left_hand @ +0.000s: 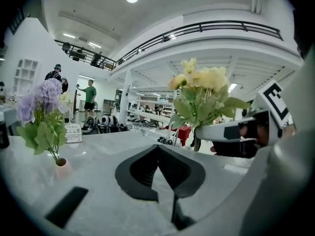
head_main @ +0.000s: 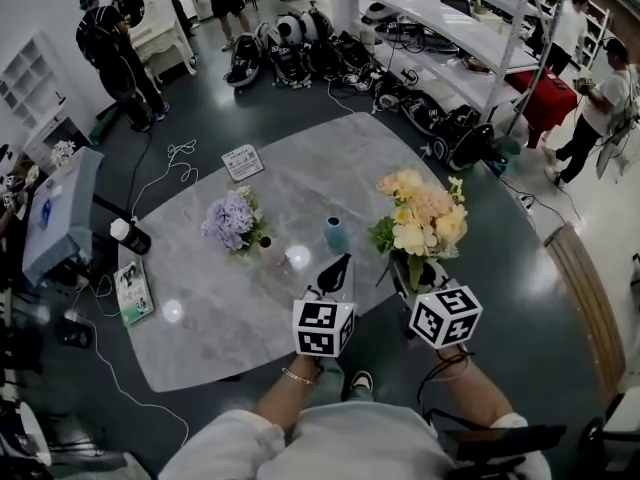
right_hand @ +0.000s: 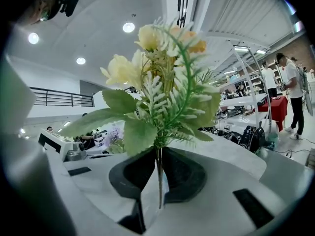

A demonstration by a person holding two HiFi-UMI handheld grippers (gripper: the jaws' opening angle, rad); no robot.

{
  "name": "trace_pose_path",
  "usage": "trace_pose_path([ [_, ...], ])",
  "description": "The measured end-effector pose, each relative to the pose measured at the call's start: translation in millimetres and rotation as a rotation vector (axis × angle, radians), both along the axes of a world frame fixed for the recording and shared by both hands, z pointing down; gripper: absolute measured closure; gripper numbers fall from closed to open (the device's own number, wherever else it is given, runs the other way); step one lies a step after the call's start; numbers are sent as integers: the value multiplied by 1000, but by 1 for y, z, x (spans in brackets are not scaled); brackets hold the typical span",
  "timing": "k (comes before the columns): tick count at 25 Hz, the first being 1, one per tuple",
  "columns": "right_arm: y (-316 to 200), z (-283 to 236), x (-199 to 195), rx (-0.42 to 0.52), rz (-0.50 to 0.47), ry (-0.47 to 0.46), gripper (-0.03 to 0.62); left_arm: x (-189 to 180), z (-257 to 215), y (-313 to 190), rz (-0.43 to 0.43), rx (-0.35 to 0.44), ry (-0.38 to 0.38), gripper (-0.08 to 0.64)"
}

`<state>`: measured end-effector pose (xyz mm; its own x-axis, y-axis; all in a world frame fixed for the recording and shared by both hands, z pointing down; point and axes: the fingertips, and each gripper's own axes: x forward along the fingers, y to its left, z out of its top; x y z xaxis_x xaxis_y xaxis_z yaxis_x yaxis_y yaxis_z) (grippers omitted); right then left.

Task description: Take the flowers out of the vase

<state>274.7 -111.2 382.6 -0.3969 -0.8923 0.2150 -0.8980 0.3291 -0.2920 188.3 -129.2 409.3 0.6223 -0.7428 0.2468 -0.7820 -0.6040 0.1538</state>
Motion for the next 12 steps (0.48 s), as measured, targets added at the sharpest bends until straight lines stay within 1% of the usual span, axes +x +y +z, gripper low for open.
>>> trace_pose_path([
  [8, -12, 15, 8, -55, 36, 5, 549, 7, -2, -12, 9, -3, 3, 552],
  [12, -27, 34, 14, -127, 50, 21, 549, 13, 6, -23, 24, -14, -1, 552],
])
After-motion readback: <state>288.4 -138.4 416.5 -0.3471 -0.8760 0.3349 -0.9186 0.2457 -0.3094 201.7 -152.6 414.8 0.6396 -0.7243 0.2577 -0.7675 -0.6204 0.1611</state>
